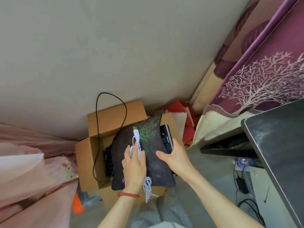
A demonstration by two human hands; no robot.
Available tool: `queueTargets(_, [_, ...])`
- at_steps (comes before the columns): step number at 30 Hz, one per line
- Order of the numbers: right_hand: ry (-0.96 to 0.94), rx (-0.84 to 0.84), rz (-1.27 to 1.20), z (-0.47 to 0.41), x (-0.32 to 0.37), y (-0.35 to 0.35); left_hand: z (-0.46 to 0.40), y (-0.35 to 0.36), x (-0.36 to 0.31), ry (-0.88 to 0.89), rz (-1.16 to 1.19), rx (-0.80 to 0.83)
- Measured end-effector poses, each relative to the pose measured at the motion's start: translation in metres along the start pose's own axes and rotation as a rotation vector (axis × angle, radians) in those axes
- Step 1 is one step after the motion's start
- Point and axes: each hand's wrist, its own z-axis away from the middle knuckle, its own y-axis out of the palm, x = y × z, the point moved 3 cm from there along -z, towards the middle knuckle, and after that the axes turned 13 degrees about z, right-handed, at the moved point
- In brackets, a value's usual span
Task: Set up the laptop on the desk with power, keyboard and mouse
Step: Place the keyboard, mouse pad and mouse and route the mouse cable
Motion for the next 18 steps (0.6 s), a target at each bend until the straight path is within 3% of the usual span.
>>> queueTargets(7, [-0.091, -0.097, 0.143, 0.062, 0.046, -0.016, 0.045, -0.040, -0.033, 0.158, 0.153, -0.001])
queueTargets(12, [-0.178, -0.220, -0.020, 0.141, 0.075, -0.058, 0.101, -0.069, -0.093, 0.352, 0.048, 0.017])
queueTargets(18, [-0.274, -0.426, -0.254, 0.253, 0.079, -0.106, 0.190, -0.099, -0.166, 0.760, -0.112, 0.009])
